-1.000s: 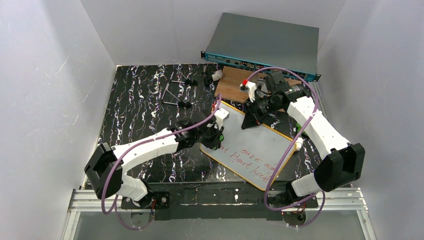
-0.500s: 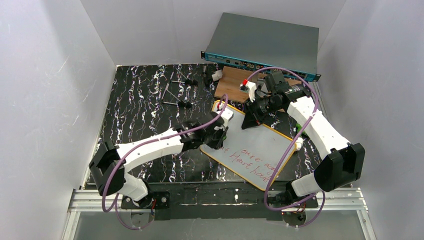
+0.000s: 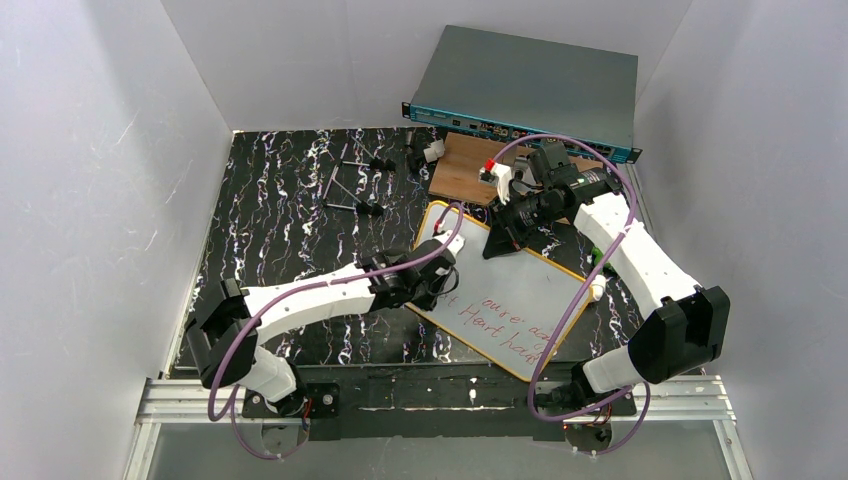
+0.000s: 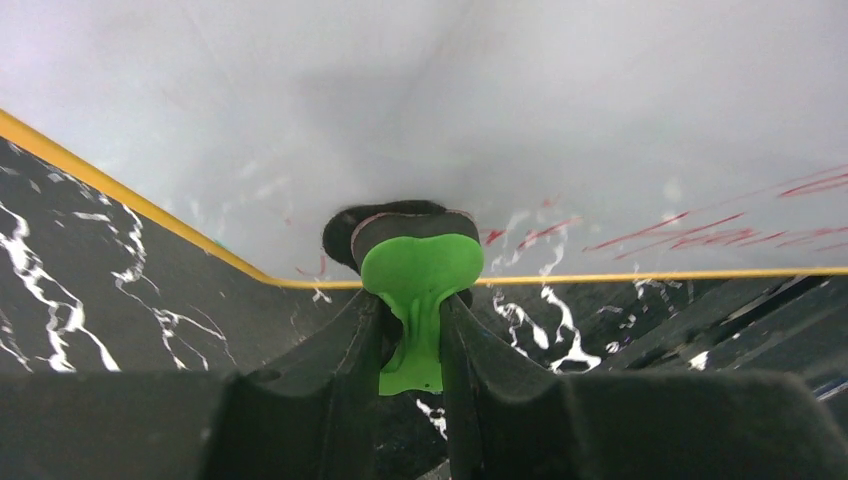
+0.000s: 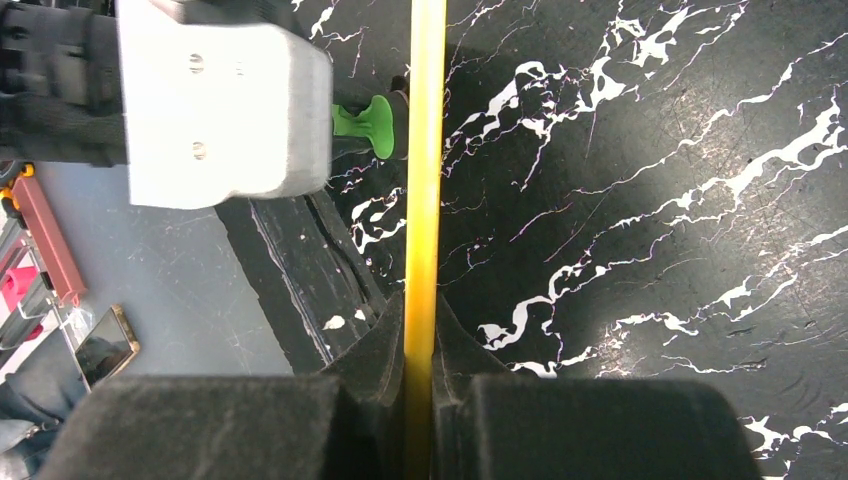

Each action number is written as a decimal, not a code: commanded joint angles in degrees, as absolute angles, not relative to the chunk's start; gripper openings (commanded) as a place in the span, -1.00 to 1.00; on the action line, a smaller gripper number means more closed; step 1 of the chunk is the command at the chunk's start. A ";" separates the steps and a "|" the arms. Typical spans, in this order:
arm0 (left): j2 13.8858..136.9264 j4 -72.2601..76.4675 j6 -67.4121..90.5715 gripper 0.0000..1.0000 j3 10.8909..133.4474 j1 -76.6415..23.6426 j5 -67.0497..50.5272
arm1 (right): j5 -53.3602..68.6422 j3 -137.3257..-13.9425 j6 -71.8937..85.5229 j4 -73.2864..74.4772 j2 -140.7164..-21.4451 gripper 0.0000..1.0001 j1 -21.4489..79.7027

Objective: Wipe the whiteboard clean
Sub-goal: Erase the whiteboard at the center of the board.

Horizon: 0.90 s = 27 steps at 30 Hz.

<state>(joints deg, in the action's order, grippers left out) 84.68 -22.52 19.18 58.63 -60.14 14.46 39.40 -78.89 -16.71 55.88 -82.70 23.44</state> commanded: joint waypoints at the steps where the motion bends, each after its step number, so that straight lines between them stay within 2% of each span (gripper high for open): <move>1: 82.94 -22.54 17.48 -1.00 66.40 -60.51 19.70 | 42.51 -79.00 -20.21 52.91 -80.68 -0.97 24.17; 7: 83.23 -22.10 17.69 -1.00 67.19 -61.44 19.26 | 42.61 -78.82 -20.21 52.77 -80.55 -0.97 24.19; 17: 82.97 -13.24 20.99 -1.00 54.69 -66.49 19.23 | 43.46 -78.75 -19.87 52.38 -81.03 -0.97 24.17; 23: 85.48 -11.25 21.00 -1.00 55.95 -69.98 21.48 | 43.44 -78.59 -19.86 52.38 -80.95 -0.97 24.17; 27: 85.73 -13.19 18.87 -1.00 59.82 -69.96 27.97 | 43.35 -78.57 -19.71 52.38 -80.61 -0.97 24.17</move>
